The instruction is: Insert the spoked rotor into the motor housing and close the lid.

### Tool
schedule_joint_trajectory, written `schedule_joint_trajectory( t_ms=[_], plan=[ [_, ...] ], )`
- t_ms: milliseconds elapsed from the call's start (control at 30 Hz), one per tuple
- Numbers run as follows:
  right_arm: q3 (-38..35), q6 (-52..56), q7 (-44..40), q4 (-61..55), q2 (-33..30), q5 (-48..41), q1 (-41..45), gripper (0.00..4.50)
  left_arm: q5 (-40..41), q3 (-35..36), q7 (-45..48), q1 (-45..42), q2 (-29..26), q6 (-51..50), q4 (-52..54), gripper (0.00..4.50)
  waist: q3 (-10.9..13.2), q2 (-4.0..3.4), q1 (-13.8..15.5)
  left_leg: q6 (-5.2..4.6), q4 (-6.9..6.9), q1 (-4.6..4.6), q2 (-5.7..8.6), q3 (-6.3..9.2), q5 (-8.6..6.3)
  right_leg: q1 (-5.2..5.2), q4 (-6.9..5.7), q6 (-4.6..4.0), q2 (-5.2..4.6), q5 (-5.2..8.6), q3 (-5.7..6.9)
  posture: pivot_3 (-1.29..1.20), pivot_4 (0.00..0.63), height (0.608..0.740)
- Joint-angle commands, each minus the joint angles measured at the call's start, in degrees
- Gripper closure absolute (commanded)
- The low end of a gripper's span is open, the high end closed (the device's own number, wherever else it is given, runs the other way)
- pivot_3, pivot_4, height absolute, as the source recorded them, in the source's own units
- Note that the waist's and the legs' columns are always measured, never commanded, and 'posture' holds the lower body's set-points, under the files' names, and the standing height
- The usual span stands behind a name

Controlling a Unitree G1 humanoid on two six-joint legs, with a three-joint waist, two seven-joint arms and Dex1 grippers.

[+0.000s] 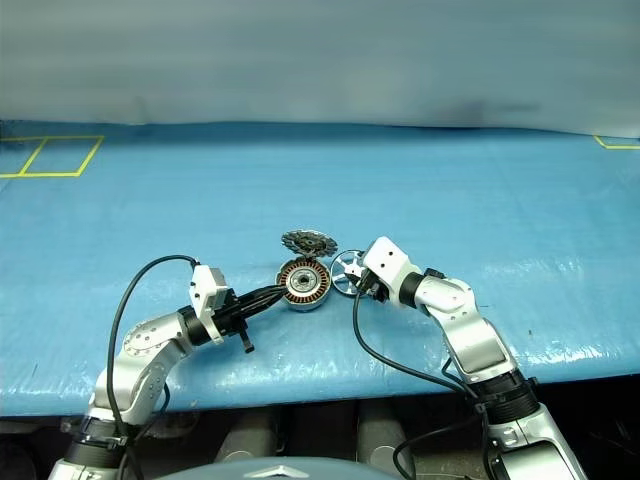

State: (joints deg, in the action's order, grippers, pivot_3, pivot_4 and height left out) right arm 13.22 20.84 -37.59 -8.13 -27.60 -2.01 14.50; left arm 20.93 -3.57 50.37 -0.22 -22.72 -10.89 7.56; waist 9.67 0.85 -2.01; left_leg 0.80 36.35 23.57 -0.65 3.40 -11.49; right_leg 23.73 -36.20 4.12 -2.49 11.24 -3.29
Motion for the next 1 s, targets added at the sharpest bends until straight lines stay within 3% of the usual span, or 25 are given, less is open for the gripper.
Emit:
schedule_joint_trajectory(
  t_ms=[33,633,933,1000],
  plan=[
    [0.28,0.44,-0.21,-1.44,-0.24,0.76,0.83,2.07,0.27,0.04,-0.08,0.67,0.28,1.42,0.54,4.50,0.00,0.00,-0.01,0.00,-0.01,0.00,0.00,0.00,0.00,0.00,0.00,0.00,0.00,0.00,0.00,0.00,0.150,0.740],
    [5.34,2.37,1.41,3.36,-0.94,8.90,1.22,2.07,-0.06,-1.50,2.60,1.64,-1.34,1.22,0.18,4.50,-0.03,0.04,-0.06,0.00,0.02,-0.05,-0.01,-0.01,0.00,-0.04,0.01,0.00,0.00,0.00,0.01,0.00,0.150,0.740],
    [4.96,6.23,-0.23,2.56,-1.38,8.63,1.51,2.07,-0.94,-1.76,1.77,2.00,-0.96,2.17,-0.41,4.50,-0.13,0.13,0.01,0.00,0.12,-0.08,-0.03,0.00,0.00,-0.11,0.01,0.00,-0.02,0.00,0.01,0.00,0.150,0.740],
    [4.80,7.14,0.08,2.42,-1.44,9.04,1.39,2.71,-1.03,-1.82,1.65,2.10,-0.94,2.33,-0.40,4.50,-0.13,0.13,0.02,0.00,0.12,-0.08,-0.03,0.00,0.00,-0.11,0.02,0.00,-0.02,0.00,0.02,0.00,0.150,0.740]
  ],
)
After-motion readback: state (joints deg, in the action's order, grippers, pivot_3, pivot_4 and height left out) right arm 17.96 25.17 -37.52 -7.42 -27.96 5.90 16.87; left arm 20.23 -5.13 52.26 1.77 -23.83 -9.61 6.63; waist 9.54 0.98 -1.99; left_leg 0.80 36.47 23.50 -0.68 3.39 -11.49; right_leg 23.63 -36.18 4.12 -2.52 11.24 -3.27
